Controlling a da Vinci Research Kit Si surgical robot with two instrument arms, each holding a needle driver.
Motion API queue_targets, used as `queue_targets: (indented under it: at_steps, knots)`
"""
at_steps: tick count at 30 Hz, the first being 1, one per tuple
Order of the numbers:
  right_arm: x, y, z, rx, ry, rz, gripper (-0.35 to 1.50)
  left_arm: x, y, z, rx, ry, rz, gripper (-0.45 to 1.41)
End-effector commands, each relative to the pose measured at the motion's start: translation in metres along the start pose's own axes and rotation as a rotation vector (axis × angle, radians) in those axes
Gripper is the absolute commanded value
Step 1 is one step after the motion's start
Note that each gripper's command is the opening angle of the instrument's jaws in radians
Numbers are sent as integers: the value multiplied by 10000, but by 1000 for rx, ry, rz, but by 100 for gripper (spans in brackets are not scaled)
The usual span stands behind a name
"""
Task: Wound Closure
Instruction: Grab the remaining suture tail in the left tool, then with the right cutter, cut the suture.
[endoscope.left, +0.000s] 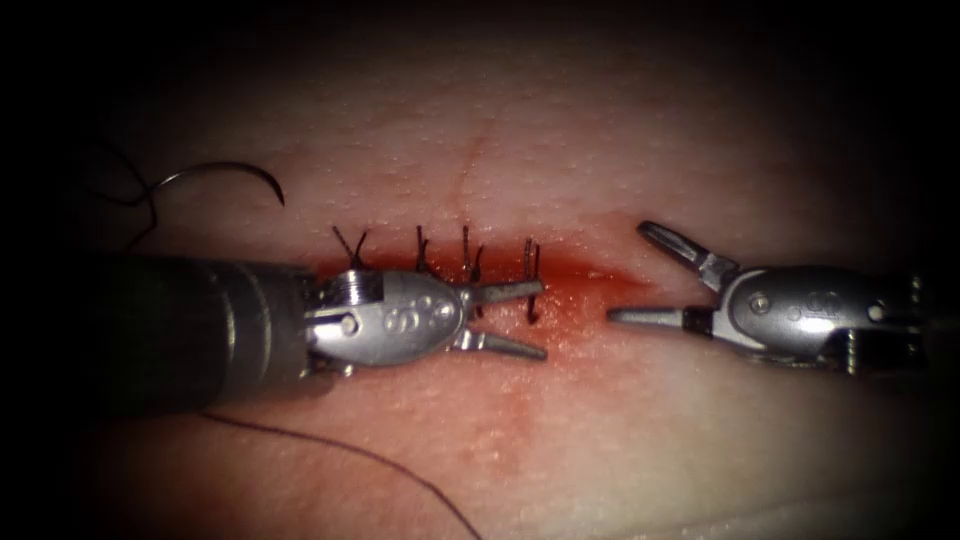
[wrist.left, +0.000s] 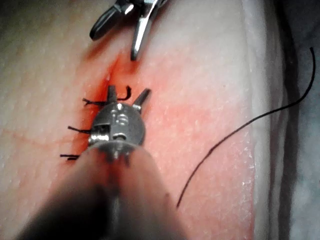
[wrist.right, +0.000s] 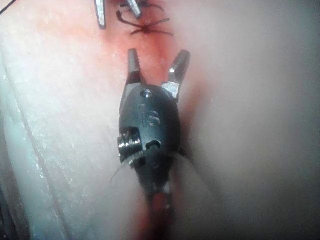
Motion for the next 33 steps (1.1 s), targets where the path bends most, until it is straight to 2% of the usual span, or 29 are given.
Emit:
queue_targets:
  at_steps: [1,3,4,5,10,15,18,20,28,33]
  knots:
    - [-3,-3,9,0,2,0,113,-1,-1,7,0,1,1,0]
    - [-3,-3,10,0,2,1,113,1,1,6,0,0,1,-18]
    - [-3,-3,10,-1,2,1,113,3,2,5,-5,4,0,-40]
    - [-3,-3,11,-1,2,1,113,4,2,3,-7,4,10,-45]
    - [-4,-5,10,-3,3,-19,109,6,-5,-6,-10,18,27,-45]
    - [-9,-21,17,71,34,-149,111,6,-12,-14,9,42,55,-45]
    - [-9,-31,27,94,63,-212,116,2,-14,-11,-13,64,58,-45]
    - [-5,-37,35,95,66,-241,121,-5,-18,-9,-31,92,62,-45]
    - [12,-47,58,60,91,-269,121,-13,-22,-10,-77,198,78,-45]
    - [16,-52,65,51,91,-273,123,-12,-22,-11,-84,214,78,-45]
